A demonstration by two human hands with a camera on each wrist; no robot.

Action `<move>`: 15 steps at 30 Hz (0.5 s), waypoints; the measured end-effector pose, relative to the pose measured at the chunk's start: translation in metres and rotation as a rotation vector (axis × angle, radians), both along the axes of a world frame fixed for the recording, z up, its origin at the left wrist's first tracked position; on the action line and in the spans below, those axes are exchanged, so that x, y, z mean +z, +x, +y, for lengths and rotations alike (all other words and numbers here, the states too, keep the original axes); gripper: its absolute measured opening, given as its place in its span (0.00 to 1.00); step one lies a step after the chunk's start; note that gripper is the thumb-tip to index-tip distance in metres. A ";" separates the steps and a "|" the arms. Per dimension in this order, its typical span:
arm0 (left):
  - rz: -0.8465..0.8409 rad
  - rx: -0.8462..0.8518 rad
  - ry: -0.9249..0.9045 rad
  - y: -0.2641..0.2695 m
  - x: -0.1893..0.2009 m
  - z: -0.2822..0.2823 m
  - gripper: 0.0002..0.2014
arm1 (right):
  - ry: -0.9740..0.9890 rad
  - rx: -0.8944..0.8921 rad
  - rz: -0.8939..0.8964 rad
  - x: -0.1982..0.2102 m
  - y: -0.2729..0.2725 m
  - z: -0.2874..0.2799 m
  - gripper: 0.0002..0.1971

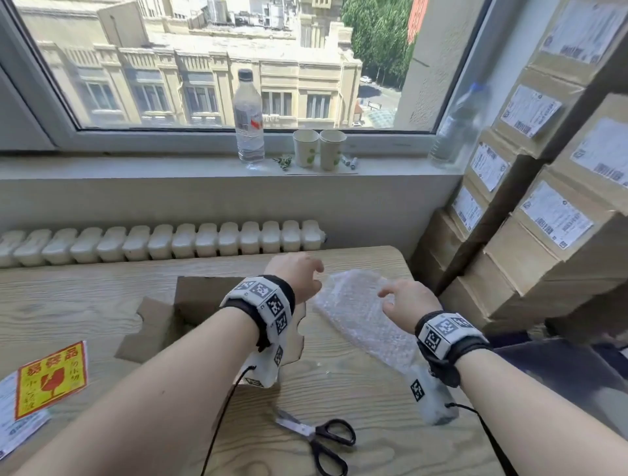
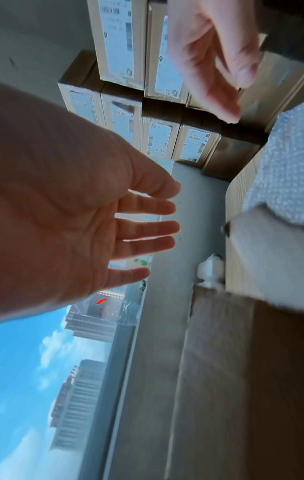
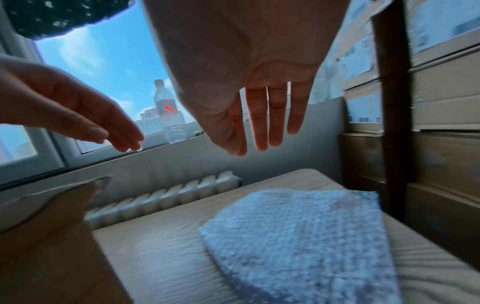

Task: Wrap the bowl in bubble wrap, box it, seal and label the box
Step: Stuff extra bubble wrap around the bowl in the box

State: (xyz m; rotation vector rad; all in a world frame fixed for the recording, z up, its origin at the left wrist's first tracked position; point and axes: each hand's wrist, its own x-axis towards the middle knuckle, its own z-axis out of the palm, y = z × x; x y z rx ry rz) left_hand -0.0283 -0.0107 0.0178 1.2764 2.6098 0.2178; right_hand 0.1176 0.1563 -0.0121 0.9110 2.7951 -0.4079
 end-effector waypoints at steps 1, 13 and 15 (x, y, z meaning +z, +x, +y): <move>-0.045 0.030 0.006 0.003 -0.002 0.010 0.19 | -0.016 -0.032 -0.009 -0.003 0.006 0.012 0.16; -0.461 0.460 0.065 0.002 -0.062 0.105 0.25 | -0.170 -0.102 -0.064 -0.050 0.016 0.113 0.17; -0.480 0.515 0.048 -0.003 -0.076 0.115 0.26 | -0.185 -0.082 -0.095 -0.063 0.011 0.124 0.18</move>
